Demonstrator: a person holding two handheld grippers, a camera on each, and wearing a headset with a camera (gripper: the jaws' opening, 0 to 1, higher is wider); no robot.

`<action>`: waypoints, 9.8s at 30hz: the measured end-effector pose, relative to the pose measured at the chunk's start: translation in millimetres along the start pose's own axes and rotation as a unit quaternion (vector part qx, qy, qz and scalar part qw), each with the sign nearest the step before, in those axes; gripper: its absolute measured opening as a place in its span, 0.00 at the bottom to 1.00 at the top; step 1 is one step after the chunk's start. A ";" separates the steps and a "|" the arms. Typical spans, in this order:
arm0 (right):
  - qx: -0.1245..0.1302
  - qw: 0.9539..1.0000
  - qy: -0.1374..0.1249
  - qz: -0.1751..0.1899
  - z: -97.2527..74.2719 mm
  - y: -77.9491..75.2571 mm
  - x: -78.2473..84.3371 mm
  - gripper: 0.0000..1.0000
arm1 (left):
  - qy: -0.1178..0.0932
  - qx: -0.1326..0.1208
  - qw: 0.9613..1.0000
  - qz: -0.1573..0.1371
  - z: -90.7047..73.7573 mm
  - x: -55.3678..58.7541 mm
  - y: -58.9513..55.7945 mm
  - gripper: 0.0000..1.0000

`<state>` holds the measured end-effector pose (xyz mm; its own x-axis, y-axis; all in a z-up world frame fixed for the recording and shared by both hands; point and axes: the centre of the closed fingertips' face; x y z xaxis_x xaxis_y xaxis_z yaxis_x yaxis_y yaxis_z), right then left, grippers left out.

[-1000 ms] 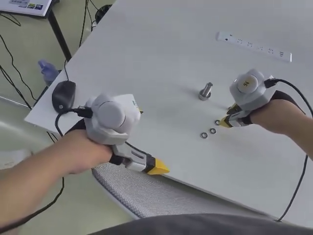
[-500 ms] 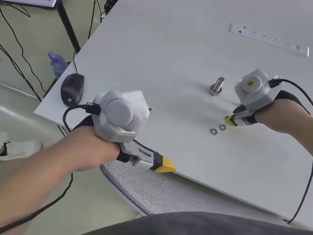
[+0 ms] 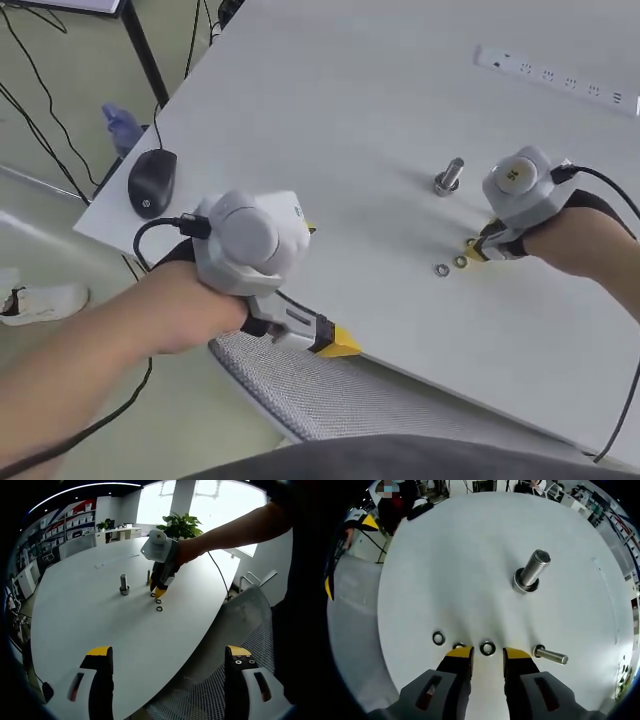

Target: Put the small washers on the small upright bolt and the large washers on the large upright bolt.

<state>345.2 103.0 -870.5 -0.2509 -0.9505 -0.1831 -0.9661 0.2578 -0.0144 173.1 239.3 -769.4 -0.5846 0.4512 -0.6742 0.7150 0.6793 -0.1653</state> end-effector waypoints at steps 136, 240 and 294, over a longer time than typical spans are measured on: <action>0.040 0.999 0.004 0.035 -41.3 -63.7 1.7 0.13 | 0.026 0.004 1.000 -0.007 6.8 4.1 22.9 0.78; 0.028 1.000 0.006 -0.005 -77.3 -31.9 -13.1 0.31 | -0.010 -0.010 1.000 0.020 -22.7 -5.4 22.5 0.91; -0.001 1.000 0.000 0.003 -30.8 35.5 1.9 0.31 | -0.037 -0.028 0.999 0.023 -1.6 -24.8 34.0 0.92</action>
<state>308.5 105.0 -841.0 -0.2573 -0.9488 -0.1834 -0.9646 0.2637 -0.0108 211.4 252.1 -757.2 -0.5193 0.4401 -0.7325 0.7169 0.6910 -0.0931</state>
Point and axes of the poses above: the centre of the closed fingertips' face, and the gripper's own axes: z roughly forward along the fingers, y roughly to its left, x roughly out of its underside, and after that the axes turned 5 degrees about y, right-handed
